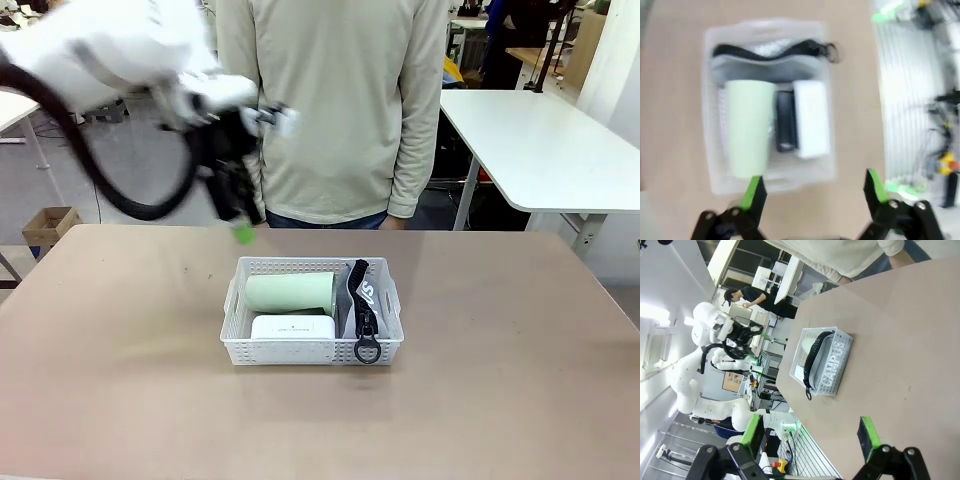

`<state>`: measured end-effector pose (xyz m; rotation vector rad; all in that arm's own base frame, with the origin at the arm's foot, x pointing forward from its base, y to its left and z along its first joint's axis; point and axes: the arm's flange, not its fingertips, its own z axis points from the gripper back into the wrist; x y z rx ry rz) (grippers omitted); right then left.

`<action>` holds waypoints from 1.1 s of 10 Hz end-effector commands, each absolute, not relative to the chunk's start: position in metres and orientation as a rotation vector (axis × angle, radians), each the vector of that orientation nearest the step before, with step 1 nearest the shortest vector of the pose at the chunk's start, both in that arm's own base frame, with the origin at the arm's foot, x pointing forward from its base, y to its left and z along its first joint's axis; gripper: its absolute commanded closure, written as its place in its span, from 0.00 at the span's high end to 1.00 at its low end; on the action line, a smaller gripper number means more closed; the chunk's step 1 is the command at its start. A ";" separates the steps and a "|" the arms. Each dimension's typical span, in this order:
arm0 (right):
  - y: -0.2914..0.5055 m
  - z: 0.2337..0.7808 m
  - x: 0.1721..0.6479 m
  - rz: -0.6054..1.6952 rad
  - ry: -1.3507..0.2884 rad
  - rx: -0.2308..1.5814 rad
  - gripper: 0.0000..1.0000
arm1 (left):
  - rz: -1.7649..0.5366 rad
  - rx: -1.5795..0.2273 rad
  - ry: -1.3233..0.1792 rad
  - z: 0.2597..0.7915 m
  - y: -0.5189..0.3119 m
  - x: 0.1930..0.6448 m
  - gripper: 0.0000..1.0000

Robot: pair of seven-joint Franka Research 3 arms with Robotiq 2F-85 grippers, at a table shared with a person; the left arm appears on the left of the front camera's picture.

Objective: Efficiently arrange items inside the basket to fit them all.
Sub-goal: Pick up the Reusable plastic cup and place it inside the Organizing basket.

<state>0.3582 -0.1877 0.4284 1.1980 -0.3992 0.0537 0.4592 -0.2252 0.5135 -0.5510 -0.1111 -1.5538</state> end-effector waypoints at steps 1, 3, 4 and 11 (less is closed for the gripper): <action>-0.189 0.431 0.358 0.065 -0.410 1.207 1.00 | -1.358 -0.815 -0.145 0.514 -0.095 0.467 1.00; -0.189 0.431 0.358 0.065 -0.410 1.207 1.00 | -1.088 -1.113 -0.351 0.499 0.050 0.467 1.00; -0.189 0.431 0.358 0.065 -0.410 1.207 1.00 | -0.954 -1.239 -0.496 0.484 0.122 0.453 1.00; -0.189 0.431 0.358 0.065 -0.410 1.207 1.00 | -0.354 -1.360 -0.650 0.369 0.283 0.403 1.00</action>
